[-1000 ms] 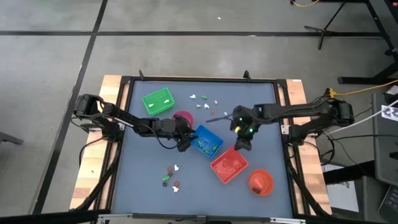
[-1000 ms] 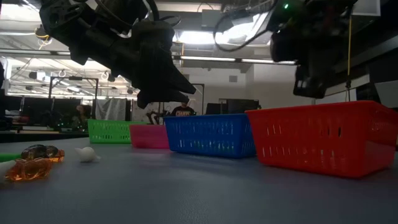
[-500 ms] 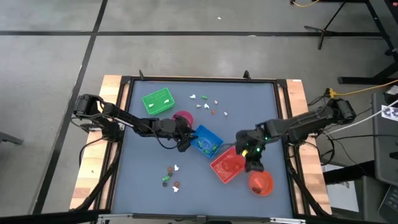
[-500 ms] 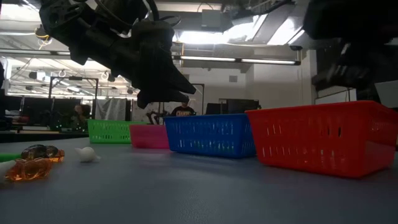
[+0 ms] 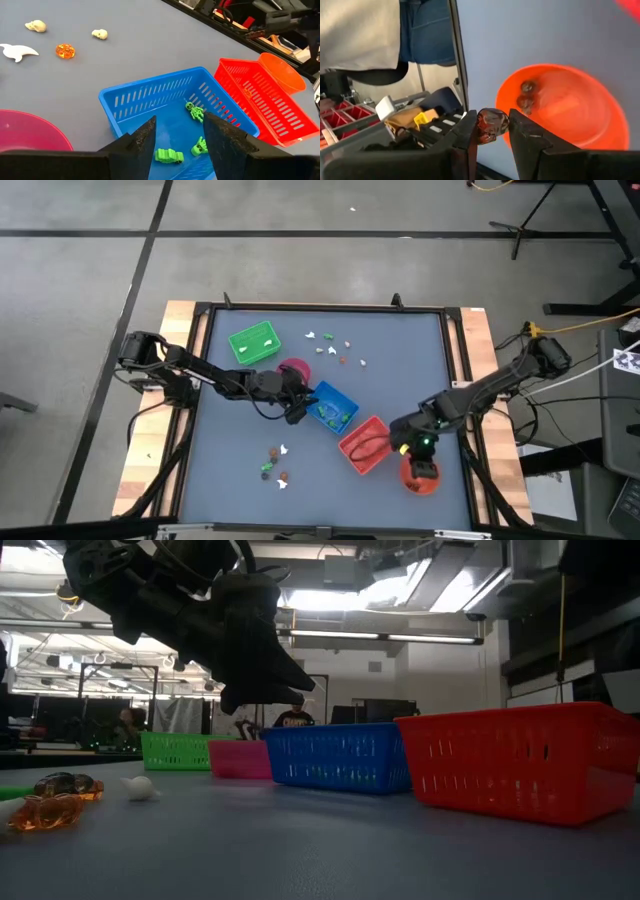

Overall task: Sort Halloween decoration
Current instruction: Put the black skull toy into the transparent orange bin

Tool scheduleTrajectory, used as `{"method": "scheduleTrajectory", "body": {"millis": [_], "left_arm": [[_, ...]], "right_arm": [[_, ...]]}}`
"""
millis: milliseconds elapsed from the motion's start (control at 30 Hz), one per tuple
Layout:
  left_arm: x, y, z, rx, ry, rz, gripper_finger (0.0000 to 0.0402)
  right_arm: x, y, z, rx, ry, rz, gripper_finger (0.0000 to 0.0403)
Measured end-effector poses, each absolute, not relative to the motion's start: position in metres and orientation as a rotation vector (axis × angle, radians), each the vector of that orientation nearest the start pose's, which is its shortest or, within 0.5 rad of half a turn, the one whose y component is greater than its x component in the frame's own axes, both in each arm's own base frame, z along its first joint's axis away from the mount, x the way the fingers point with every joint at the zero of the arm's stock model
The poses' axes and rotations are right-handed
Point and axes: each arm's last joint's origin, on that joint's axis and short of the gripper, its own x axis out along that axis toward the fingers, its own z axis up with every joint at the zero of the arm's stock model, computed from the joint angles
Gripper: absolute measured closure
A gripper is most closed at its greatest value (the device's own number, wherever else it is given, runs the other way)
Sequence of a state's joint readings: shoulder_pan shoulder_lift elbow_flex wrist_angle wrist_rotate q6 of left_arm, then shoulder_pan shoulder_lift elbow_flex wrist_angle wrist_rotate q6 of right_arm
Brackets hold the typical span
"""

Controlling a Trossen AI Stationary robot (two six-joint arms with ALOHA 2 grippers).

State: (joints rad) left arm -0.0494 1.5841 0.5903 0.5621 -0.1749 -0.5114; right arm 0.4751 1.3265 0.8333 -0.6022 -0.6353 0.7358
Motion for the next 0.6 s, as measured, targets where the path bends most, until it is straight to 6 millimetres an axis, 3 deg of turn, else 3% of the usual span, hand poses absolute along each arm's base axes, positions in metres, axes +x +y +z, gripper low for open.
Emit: {"method": "scheduleTrajectory", "body": {"millis": [300, 600], "left_arm": [[0.2948, -0.0095, 0.1546, -0.454, 0.387, 0.230, 0.0253], [0.2948, -0.0095, 0.1547, -0.454, 0.387, 0.230, 0.0253]], "right_arm": [[0.2015, 0.1349, 0.2154, 0.646, 1.479, 0.552, 0.0302], [0.2024, 0.1335, 0.2145, 0.629, 1.462, 0.510, 0.0229]]}}
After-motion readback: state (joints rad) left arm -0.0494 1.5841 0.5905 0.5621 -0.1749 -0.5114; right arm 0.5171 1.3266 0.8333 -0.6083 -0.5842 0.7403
